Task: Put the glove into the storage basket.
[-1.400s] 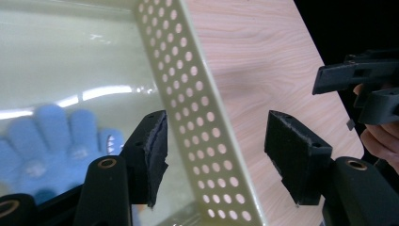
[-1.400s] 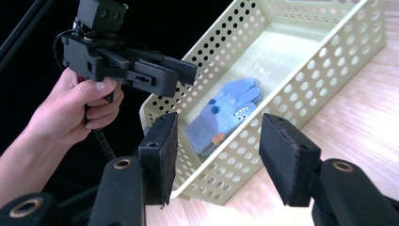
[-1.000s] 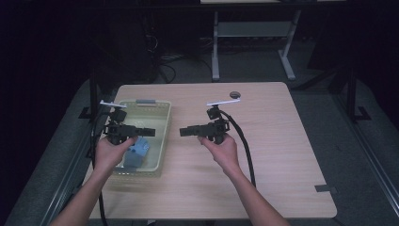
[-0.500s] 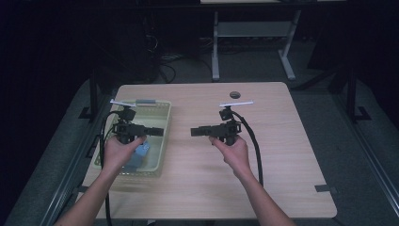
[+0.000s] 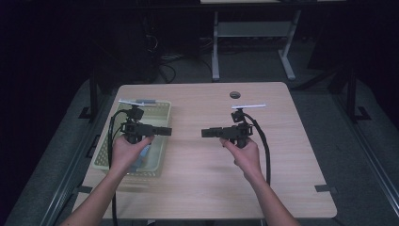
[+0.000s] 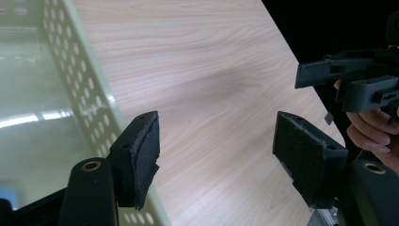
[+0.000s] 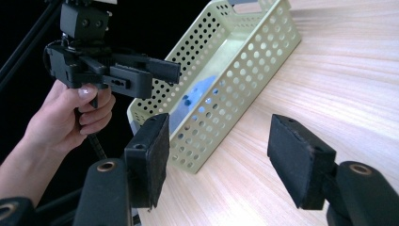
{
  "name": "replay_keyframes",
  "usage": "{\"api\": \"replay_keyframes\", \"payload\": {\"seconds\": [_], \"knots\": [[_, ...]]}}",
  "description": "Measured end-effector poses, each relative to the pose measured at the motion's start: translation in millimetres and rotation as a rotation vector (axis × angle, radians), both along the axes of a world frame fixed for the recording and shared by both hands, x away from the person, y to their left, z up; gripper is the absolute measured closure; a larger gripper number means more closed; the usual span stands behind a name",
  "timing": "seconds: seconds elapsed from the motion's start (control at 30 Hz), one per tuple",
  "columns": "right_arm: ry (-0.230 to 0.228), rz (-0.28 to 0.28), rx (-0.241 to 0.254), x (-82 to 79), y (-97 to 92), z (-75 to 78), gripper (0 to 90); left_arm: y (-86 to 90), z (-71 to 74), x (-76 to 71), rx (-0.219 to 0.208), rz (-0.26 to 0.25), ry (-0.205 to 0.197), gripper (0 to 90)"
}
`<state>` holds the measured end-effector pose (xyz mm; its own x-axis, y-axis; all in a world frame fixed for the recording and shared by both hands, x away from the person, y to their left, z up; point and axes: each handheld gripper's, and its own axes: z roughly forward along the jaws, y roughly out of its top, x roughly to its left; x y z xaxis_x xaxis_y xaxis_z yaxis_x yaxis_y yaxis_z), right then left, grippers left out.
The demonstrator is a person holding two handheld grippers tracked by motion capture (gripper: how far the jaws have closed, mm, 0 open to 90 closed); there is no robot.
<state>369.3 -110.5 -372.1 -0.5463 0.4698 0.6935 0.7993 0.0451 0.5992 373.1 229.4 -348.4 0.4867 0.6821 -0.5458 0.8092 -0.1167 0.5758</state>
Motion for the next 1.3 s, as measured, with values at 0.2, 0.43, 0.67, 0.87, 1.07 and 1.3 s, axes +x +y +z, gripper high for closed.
{"api": "replay_keyframes", "payload": {"seconds": [0.2,0.43,0.67,0.87,1.07,1.3], "knots": [[0.004,-0.021,0.001,-2.0,-13.3,0.2,37.6,-8.0,-0.3,0.2,-0.019,-0.02,-0.004,31.4],[0.015,-0.047,0.002,-4.9,-28.3,-3.3,36.6,-16.8,-0.3,-0.3,-0.031,-0.025,-0.016,30.3],[0.018,-0.058,-0.007,-8.3,-40.3,-6.7,35.1,-26.1,-1.3,-1.0,-0.038,-0.04,-0.02,29.5],[0.019,-0.073,-0.009,-10.8,-49.8,-10.4,34.4,-34.5,-2.5,-2.8,-0.038,-0.049,-0.023,29.3],[0.028,-0.087,0.005,-14.7,-59.3,-13.3,34.2,-40.7,-4.9,-5.5,-0.033,-0.055,-0.025,29.3],[0.028,-0.113,0.008,-20.2,-70.1,-17.7,33.7,-47.5,-8.2,-10.0,-0.024,-0.069,-0.033,29.4]]}}
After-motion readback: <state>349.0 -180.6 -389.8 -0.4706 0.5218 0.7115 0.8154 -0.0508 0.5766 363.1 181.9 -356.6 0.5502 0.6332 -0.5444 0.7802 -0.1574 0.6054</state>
